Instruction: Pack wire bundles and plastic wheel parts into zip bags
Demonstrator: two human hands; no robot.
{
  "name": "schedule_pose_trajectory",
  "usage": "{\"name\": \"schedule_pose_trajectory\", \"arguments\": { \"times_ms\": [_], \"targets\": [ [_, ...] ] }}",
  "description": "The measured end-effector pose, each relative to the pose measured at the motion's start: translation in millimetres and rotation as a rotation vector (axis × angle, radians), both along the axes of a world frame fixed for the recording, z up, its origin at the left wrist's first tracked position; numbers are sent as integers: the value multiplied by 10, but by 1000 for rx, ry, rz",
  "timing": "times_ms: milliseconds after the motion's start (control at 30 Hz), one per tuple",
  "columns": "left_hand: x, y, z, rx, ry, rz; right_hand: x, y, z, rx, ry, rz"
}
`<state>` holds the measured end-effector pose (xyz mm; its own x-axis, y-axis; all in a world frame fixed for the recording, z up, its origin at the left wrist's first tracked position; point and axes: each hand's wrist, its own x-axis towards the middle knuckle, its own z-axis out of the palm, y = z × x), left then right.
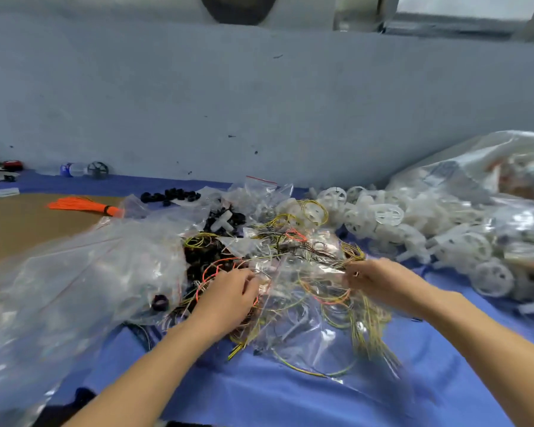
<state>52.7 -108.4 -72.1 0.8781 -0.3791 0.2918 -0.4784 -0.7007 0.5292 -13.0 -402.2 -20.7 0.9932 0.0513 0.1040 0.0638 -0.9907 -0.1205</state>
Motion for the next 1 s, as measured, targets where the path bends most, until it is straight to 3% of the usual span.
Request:
{"name": "schedule_pose_trajectory", "arguments": {
  "times_ms": [100,267,433,633,700,767,867,1000],
  "targets": [
    [-31,-159,-62,150,-37,-1,3,-108,-187,5,-38,-11],
    [-34,-350,-40,315,70,0,87,-189,-461,42,-136,-46],
    [30,-451,4,40,262,-62,259,-210,-544,37,-253,-44],
    [-73,-538,-15,-227,284,-96,397,-147,-477,-26,-260,-205],
    [-116,-559,-2,-339,370,-126,303,-31,-423,80,-352,-192],
    [-173,-588,16,-471,453,-166,145,166,-385,310,-392,-121],
    [-259,-640,29,-706,619,-196,-128,557,-441,650,-319,-43],
    [-314,-657,-6,-902,812,-259,-302,888,-535,938,-190,-35]
  ]
}}
